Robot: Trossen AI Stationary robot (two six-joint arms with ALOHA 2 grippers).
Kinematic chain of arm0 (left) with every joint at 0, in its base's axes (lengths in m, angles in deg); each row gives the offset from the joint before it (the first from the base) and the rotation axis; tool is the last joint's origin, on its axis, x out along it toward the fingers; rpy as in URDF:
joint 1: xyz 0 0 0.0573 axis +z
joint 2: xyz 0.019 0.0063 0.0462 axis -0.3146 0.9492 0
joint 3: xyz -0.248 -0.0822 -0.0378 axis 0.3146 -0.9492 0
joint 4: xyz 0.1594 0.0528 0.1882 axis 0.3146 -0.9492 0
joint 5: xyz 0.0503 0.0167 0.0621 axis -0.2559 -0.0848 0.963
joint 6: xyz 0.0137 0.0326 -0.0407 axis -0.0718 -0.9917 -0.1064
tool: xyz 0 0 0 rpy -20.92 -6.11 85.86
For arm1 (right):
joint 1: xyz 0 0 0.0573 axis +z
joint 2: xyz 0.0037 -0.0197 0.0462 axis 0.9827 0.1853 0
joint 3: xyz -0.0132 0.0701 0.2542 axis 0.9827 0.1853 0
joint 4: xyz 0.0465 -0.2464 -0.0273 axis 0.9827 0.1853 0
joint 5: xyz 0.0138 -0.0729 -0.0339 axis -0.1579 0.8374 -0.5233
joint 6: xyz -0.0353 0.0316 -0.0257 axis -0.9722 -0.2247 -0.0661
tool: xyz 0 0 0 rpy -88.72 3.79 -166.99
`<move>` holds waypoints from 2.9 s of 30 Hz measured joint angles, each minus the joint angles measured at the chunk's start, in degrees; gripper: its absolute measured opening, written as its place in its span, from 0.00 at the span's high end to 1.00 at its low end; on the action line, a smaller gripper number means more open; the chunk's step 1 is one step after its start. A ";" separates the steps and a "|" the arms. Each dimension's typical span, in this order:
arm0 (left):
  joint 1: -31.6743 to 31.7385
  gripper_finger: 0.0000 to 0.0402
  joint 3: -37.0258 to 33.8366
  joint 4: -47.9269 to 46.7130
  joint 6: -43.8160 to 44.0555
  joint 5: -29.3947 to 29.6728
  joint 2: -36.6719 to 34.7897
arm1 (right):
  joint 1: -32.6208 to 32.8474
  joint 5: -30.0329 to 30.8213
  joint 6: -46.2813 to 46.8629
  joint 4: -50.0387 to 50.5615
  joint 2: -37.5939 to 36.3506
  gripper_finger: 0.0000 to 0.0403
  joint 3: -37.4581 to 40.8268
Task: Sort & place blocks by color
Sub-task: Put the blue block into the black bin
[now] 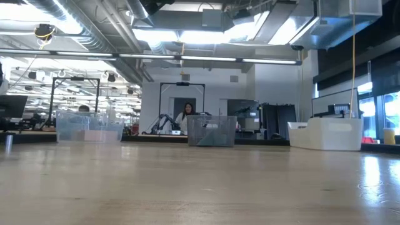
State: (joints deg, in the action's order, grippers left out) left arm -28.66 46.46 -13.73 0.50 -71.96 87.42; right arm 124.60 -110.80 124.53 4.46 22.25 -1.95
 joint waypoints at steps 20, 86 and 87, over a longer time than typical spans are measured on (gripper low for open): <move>0.00 0.58 0.00 0.02 0.06 -0.02 0.00 | 0.01 4.12 -0.17 -3.19 0.04 0.61 0.61; 0.66 0.58 0.01 -1.44 4.58 1.31 0.00 | -23.75 37.98 -44.69 19.89 7.80 0.66 -19.05; 0.66 0.58 0.02 -1.47 4.65 2.65 -0.02 | -24.90 39.81 -46.69 20.37 7.77 0.66 -20.25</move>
State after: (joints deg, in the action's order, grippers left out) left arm -28.01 46.48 -15.20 5.15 -69.31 87.40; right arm 99.71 -70.99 77.83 24.83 30.02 -22.20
